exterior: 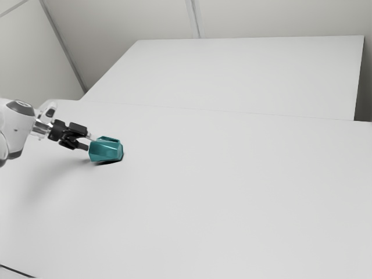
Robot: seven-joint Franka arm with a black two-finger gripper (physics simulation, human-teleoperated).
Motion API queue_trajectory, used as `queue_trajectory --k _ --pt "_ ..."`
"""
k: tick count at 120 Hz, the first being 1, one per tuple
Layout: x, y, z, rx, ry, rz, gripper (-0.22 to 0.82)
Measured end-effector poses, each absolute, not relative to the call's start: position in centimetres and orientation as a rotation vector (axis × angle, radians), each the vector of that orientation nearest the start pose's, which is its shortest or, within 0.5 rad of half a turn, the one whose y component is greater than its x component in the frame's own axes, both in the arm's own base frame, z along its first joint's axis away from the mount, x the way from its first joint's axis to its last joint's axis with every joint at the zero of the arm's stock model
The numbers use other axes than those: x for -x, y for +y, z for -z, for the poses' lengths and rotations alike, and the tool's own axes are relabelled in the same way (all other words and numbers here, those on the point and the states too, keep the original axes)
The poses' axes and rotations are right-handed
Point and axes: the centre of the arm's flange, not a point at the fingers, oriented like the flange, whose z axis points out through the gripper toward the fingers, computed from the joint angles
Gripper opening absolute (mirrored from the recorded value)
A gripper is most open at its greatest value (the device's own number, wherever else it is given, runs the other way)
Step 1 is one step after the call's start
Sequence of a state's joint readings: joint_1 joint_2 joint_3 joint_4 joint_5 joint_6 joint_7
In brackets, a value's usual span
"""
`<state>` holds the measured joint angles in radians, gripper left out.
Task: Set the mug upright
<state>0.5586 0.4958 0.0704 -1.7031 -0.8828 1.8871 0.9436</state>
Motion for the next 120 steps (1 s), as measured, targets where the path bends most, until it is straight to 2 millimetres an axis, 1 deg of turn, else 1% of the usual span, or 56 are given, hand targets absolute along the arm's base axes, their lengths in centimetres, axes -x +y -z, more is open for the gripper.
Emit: queue_trajectory --k 15,41,56,68,112,120 --pt "-56.2 32.8 -29.5 -2.324 0.143 -0.423 0.6" --pt "-56.4 32.1 -28.4 -2.267 0.138 -0.427 0.6" --pt "-56.4 31.9 -28.2 -2.252 0.129 -0.428 0.57" --pt "-56.4 31.8 -28.2 -2.245 0.121 -0.429 0.46" --pt "-56.4 31.6 -28.2 -2.239 0.097 -0.433 0.02" --pt "-56.5 31.4 -28.3 -2.239 0.091 -0.433 -0.04"
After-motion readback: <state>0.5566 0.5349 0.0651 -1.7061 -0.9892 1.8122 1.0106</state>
